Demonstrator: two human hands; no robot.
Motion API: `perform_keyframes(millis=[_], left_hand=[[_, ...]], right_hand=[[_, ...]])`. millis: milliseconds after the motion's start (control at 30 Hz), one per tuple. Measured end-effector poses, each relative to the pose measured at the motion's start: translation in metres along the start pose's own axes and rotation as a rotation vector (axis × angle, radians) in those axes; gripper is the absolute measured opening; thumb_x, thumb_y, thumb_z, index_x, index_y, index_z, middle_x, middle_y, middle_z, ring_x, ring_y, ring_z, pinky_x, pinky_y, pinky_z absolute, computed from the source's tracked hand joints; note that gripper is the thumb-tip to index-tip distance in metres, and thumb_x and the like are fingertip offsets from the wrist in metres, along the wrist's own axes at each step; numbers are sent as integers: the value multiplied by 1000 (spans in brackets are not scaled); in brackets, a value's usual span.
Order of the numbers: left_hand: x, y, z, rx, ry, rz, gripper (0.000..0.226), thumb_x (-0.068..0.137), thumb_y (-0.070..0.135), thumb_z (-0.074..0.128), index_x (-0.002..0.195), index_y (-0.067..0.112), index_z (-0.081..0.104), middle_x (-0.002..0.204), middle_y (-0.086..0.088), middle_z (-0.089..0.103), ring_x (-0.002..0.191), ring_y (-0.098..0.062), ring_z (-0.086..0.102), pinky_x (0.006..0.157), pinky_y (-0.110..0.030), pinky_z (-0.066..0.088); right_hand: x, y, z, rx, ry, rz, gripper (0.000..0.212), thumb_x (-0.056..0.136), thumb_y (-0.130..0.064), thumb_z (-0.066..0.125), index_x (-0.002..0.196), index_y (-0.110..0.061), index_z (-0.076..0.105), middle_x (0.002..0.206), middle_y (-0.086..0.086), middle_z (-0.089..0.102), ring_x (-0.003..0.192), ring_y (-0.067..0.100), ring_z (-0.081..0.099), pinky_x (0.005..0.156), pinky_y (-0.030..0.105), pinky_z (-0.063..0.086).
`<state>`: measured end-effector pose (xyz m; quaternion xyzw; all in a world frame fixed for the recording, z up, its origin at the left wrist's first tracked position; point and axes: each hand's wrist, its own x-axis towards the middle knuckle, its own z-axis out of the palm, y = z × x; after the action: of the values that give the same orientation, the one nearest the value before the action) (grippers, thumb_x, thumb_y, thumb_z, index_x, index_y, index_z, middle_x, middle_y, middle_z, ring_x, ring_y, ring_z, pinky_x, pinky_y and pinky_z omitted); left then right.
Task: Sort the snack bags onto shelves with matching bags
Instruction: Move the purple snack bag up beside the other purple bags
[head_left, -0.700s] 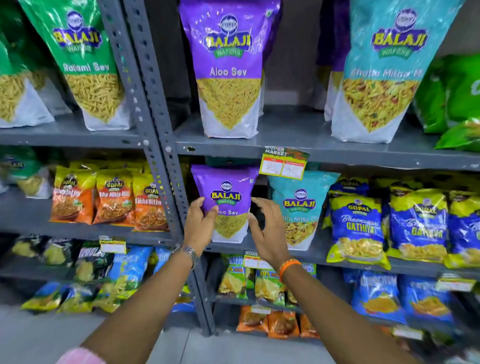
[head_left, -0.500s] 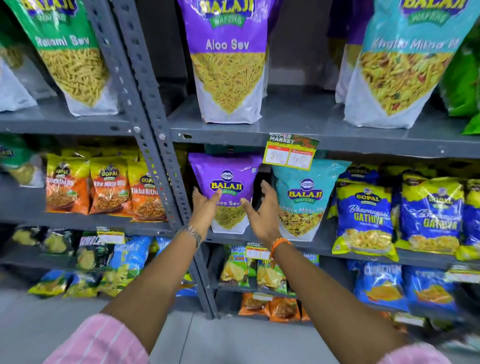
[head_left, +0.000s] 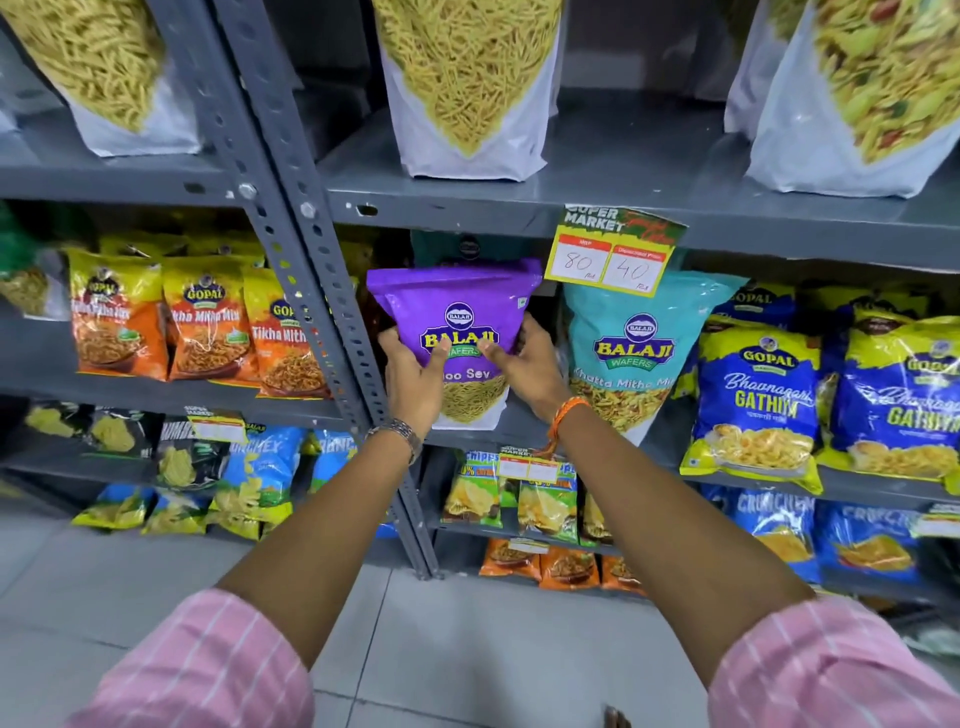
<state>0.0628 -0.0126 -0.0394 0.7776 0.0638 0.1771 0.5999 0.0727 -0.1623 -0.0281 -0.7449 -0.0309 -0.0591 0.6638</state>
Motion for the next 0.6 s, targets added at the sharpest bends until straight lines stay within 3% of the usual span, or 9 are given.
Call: perform_keyframes(millis=[100,200,267,333,433,600], left_hand=[[-27,-3,-9,57,78,84,48,93,23,68,124,-2,41,108,-4,63,89,-21,63,76,-32,51],[-53,-8,-21,145,160,129,49,92,32,70,119,0,45,98,-12,70,77,-32,65,59,-22,35],[-67,-6,-31,141,167,153,50,88,35,73,114,2,46,86,-6,68,70,-34,65,53,-21,37],[-78,0,-44,130,159,162,51,84,35,78,111,4,48,85,0,68,67,-28,68,54,-28,46],[-93,14,-64,35,94,166,52,78,31,84,109,7,49,99,-3,76,83,-17,76,66,-36,61],[-115,66,-79,-136,29,220,55,66,30,91,103,19,52,97,4,75,85,-6,75,71,-27,60]], right_hand=[[-10,1,0,19,-39,-7,40,86,-5,74,123,-6,58,115,11,73,105,21,70,93,40,60],[-29,-1,-2,30,-84,1,35,85,-8,75,117,-16,62,109,3,74,105,22,71,92,43,60],[-47,-4,-4,67,-87,21,34,85,-7,75,116,-14,63,109,6,74,102,21,72,91,45,60],[-68,-11,-5,96,-79,34,35,86,-4,73,119,-5,63,109,10,74,97,17,72,87,39,62],[-102,-31,-10,131,-60,48,34,86,-2,73,118,-2,64,107,8,75,93,12,73,83,35,63],[-142,-88,-35,192,-10,3,25,84,2,73,100,-17,70,89,-4,77,81,9,72,77,30,63]])
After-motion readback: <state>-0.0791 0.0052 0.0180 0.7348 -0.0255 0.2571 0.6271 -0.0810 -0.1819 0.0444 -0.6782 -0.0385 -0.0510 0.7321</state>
